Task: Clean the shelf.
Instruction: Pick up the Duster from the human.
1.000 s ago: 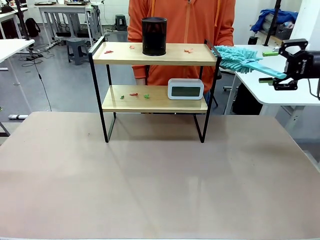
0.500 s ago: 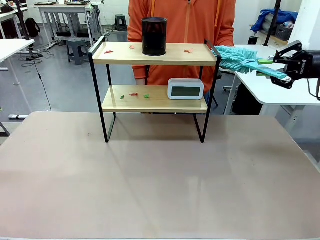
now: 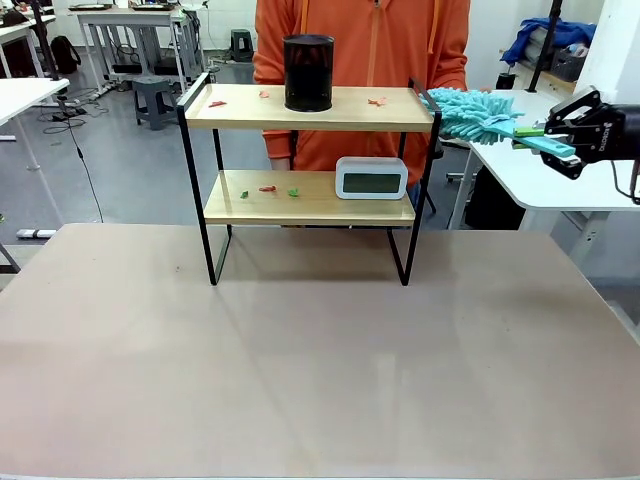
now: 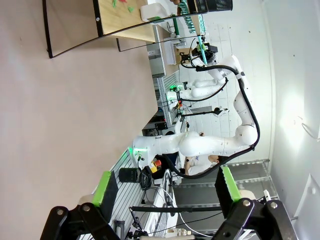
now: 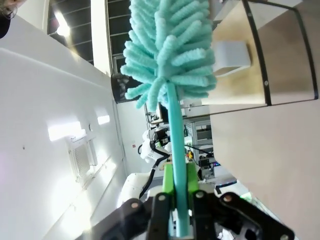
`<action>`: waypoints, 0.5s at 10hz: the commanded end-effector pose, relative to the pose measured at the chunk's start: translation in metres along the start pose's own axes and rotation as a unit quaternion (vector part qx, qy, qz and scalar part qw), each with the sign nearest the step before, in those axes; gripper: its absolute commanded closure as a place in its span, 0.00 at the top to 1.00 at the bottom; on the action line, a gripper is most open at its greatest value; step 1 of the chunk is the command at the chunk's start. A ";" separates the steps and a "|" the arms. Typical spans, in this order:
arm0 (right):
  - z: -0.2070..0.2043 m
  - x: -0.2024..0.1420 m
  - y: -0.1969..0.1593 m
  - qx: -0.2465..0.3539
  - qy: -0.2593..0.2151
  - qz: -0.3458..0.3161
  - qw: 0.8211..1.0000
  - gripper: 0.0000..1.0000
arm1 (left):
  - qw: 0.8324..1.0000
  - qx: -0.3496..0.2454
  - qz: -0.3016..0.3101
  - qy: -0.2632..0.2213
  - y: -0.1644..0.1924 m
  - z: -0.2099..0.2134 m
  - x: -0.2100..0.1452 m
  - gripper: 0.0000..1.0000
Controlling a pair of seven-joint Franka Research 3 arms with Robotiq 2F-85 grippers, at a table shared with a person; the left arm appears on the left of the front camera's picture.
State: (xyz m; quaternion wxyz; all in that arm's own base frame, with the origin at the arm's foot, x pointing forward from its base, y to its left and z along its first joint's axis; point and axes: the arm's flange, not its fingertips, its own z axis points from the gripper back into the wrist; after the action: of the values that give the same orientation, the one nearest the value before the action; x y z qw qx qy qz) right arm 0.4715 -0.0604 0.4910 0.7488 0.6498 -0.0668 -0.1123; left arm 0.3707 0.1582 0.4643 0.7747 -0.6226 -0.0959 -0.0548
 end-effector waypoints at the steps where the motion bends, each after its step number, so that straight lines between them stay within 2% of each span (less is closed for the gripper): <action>1: 0.020 -0.008 0.015 0.015 0.014 0.034 0.999 0.00 | 1.000 -0.003 -0.009 0.003 -0.002 0.001 -0.002 1.00; 2: 0.045 -0.026 0.034 -0.023 0.002 0.049 0.999 0.00 | 1.000 -0.003 -0.009 0.003 -0.002 0.001 -0.002 1.00; 3: 0.082 -0.058 0.058 -0.067 -0.010 0.067 0.995 0.00 | 1.000 -0.003 -0.009 0.003 -0.002 0.001 -0.002 1.00; 5: 0.128 -0.131 0.082 -0.164 0.012 0.090 0.982 0.00 | 1.000 -0.003 -0.009 0.003 -0.002 0.001 -0.002 1.00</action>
State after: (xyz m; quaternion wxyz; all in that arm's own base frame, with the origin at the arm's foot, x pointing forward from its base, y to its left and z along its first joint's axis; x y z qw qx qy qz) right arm 0.3537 -0.1400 0.5844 0.8282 0.5468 -0.1076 -0.0588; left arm 0.3703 0.1585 0.4652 0.7749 -0.6222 -0.0971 -0.0553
